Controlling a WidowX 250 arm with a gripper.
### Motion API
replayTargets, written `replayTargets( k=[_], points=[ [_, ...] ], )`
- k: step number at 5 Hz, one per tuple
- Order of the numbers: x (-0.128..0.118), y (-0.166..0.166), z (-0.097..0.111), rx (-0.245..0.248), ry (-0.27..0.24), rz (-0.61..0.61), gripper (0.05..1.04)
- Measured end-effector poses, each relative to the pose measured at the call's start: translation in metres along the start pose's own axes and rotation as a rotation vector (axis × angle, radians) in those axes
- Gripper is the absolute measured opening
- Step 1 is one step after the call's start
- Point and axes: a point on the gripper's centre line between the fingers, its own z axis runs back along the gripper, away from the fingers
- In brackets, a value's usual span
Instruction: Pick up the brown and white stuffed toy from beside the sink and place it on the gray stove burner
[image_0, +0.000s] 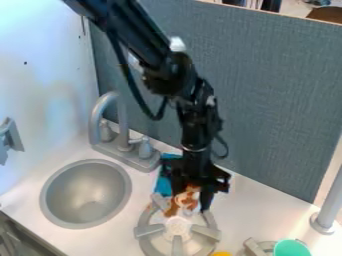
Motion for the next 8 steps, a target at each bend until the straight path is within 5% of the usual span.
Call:
replayTargets(
  k=[3, 6, 8],
  points=[
    [-0.024, 0.028, -0.024, 0.168, 0.133, 0.084, 0.649],
    [-0.017, 0.022, -0.035, 0.11, 0.095, 0.044, 0.649],
    [-0.009, 0.027, -0.049, 0.151, 0.098, 0.038, 0.649]
  ],
)
